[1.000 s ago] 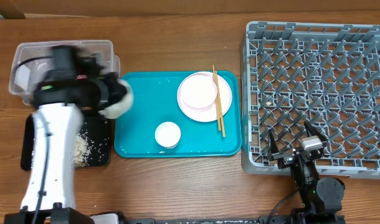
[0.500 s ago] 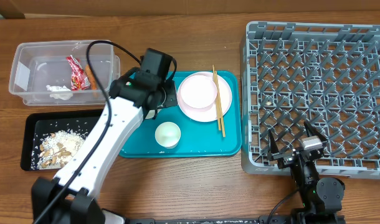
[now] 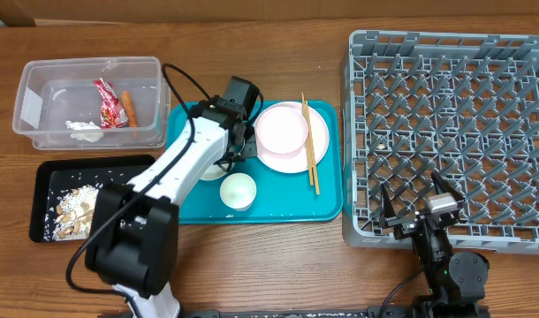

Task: Sort waste into correct bins and load items into the dishwasher
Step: 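Carry the empty bowl back and set it on the teal tray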

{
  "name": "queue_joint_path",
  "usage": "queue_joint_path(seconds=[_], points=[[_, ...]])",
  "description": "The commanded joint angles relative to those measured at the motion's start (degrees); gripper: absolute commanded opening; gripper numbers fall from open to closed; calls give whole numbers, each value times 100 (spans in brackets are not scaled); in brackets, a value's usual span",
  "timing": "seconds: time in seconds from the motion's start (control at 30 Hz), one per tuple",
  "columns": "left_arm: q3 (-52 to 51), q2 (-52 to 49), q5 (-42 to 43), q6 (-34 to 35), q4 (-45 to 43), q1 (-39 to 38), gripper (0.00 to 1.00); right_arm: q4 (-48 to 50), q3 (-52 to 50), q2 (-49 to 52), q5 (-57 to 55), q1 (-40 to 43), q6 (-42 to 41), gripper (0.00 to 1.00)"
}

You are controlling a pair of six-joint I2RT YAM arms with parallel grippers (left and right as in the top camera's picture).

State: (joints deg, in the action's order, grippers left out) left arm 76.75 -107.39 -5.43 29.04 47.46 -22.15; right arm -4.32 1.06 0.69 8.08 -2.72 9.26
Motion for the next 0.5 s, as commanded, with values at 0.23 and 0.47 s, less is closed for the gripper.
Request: queue_joint_path(seconds=[0.23,0.47], points=[[105,-160,-466,-7,-79,-26,31,31,-59,-35,-37,17,-7,100],[555,-157,-678,-291,157,-26,59,31,-59,-35,-37,17,-7,100]])
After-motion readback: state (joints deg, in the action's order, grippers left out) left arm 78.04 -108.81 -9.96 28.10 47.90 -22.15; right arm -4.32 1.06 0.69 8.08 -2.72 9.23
